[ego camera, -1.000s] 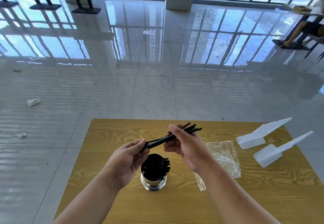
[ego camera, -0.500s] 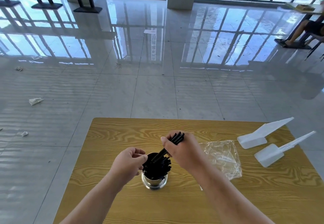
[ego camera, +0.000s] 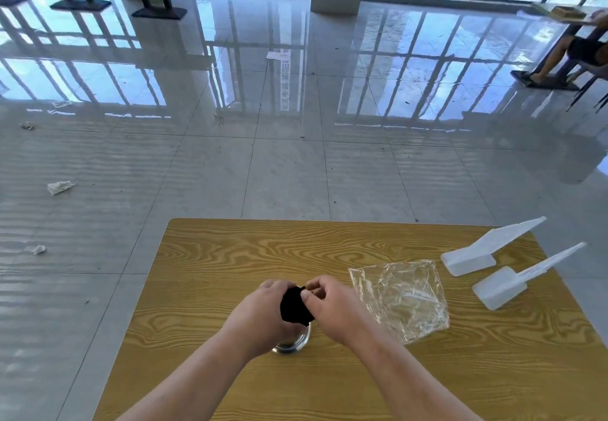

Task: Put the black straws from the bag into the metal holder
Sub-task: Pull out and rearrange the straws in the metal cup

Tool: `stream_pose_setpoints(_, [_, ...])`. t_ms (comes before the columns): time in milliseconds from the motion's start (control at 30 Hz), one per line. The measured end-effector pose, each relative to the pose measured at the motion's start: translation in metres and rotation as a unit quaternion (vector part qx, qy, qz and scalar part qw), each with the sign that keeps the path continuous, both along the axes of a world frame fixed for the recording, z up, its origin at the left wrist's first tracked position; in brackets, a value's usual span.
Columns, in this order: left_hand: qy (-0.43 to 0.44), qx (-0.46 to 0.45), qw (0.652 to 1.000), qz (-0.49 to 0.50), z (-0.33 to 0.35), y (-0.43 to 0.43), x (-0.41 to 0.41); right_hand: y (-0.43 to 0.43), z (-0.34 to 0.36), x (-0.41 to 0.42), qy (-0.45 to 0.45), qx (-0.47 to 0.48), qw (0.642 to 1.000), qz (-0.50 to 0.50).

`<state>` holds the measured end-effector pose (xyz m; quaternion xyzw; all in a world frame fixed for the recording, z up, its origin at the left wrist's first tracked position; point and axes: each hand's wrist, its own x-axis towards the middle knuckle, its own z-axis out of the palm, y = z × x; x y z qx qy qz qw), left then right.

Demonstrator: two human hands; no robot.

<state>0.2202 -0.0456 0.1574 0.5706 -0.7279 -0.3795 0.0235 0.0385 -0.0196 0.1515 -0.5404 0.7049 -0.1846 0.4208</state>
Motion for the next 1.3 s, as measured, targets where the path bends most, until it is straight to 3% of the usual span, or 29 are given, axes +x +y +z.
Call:
stream_pose_setpoints(133, [-0.036,-0.074,0.996,-0.026,-0.001,-0.001,-0.007,0.002,-0.001,0.007,-0.047,-0.013,0.999,0.015])
stream_pose_setpoints(333, [-0.047,-0.140,0.988,-0.039,-0.001,-0.009,-0.006,0.000,0.003,0.003,-0.031,-0.032,0.999,0.016])
stream_pose_setpoints(967, [-0.088,-0.159,0.981,-0.071,0.020,-0.018,-0.003,-0.004,0.005,0.003,0.006,-0.038,0.999,0.018])
stream_pose_setpoints(1300, [-0.068,-0.198,0.975,-0.074,0.036,-0.027,0.002,-0.004,0.011,0.001,0.015,-0.054,0.998,0.025])
